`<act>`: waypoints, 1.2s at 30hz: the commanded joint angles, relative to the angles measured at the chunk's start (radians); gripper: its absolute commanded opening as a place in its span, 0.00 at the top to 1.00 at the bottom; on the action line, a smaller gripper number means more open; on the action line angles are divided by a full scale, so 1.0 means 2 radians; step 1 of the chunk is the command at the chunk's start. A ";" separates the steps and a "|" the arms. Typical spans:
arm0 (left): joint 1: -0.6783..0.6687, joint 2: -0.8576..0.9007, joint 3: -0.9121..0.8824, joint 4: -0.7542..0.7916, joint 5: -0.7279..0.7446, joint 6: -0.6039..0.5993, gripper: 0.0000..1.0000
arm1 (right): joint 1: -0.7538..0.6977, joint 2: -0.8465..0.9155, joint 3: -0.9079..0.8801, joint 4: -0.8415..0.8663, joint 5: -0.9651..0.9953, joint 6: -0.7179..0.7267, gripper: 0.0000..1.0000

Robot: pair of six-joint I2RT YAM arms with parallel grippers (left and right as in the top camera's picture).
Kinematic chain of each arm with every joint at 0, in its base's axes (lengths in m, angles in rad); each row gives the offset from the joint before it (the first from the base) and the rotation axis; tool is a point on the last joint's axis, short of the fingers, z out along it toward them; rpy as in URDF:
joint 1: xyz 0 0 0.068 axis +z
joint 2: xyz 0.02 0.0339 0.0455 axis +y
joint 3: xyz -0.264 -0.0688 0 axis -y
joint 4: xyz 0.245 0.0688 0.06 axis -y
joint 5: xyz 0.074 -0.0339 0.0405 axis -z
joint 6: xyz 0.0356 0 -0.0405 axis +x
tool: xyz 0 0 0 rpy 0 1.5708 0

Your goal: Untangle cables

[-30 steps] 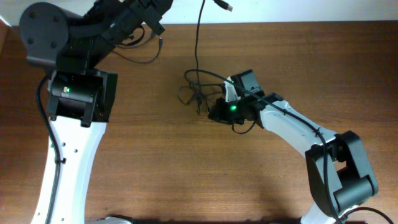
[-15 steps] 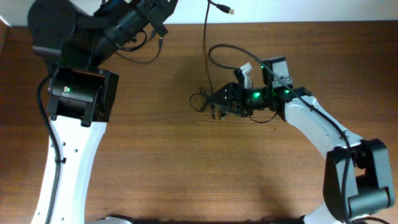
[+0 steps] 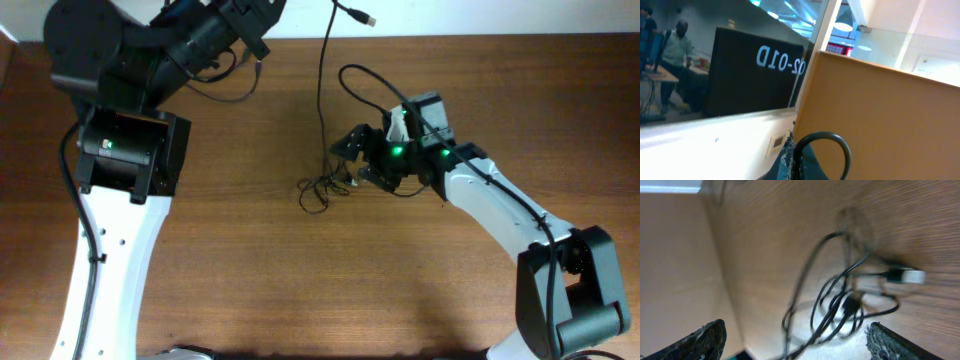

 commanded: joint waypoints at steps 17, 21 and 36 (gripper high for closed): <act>0.000 -0.007 0.007 -0.037 0.009 0.000 1.00 | 0.039 0.022 -0.001 -0.034 0.010 -0.198 0.40; 0.000 -0.007 0.007 -0.056 0.008 0.007 1.00 | 0.037 0.022 -0.001 -0.040 -0.034 -0.251 0.42; 0.040 -0.006 0.007 -0.209 -0.081 0.049 1.00 | -0.021 0.017 -0.001 -0.170 0.163 -0.125 0.96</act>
